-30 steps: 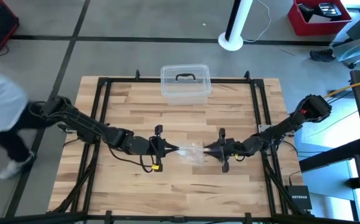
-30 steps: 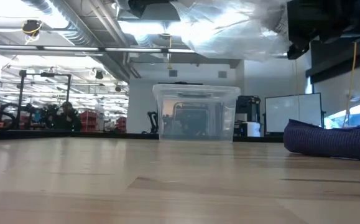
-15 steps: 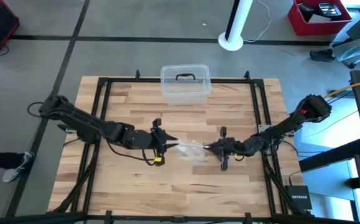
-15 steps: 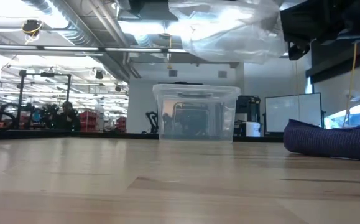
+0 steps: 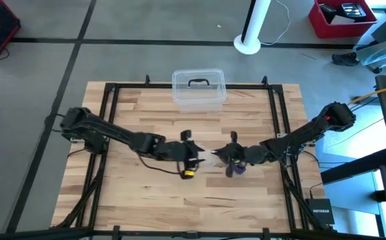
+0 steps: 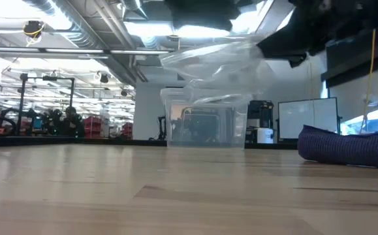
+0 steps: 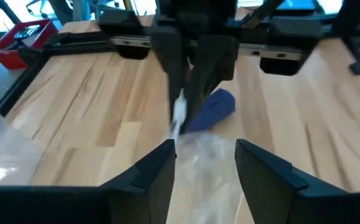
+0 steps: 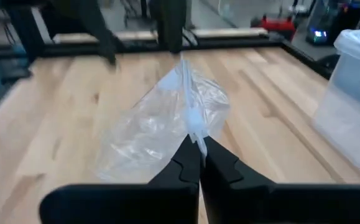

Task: Roll bandage
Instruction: Open the transparent zip bag

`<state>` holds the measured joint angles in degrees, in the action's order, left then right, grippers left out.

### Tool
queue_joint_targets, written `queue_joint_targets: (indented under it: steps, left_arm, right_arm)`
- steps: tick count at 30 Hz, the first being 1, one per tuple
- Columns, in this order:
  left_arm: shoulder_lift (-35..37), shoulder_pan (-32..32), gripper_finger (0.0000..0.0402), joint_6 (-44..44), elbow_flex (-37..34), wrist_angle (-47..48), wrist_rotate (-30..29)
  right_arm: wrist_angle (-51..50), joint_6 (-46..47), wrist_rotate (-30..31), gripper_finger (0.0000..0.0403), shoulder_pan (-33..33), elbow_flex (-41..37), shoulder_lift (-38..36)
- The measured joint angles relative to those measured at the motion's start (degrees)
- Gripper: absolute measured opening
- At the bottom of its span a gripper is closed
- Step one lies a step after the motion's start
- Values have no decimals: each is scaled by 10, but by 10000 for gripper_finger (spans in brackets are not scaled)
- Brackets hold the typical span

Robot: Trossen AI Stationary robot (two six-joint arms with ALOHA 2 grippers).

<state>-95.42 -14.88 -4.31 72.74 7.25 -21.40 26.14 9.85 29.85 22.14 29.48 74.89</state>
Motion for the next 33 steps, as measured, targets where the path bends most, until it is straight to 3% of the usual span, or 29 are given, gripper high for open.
queue_joint_targets:
  steps: [5, 24, 33]
  left_arm:
    - [-52, 14, 153, 28, 37, -2, 0]
    - [-81, 42, 149, 31, 42, -51, 43]
    - [-79, 42, 67, 38, 41, -42, 41]
  right_arm:
    - [-97, 0, -42, 2, -21, 45, 0]
    - [-97, -16, -54, 2, -23, 45, 0]
    - [-97, -27, -54, 3, -23, 46, 0]
